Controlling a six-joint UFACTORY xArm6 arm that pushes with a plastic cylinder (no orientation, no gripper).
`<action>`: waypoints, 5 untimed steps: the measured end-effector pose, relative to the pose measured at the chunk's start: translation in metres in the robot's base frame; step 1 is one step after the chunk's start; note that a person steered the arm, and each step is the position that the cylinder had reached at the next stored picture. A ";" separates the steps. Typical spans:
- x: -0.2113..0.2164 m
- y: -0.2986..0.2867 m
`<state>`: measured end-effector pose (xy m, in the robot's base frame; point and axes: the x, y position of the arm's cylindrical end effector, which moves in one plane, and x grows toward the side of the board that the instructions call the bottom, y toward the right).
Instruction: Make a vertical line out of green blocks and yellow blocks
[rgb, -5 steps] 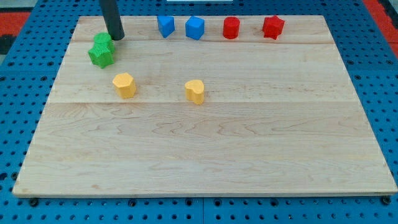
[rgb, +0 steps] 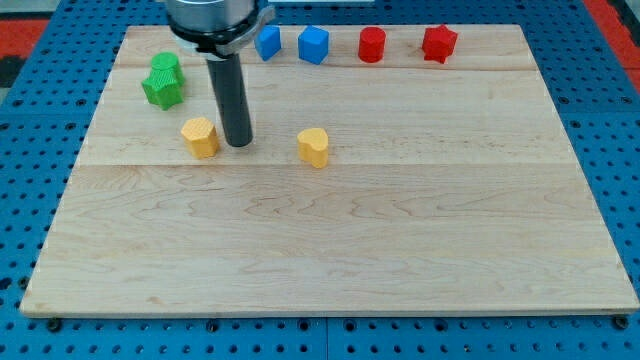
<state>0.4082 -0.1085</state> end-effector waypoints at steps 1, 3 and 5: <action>0.002 -0.026; 0.018 -0.065; 0.037 -0.095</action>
<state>0.4448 -0.2038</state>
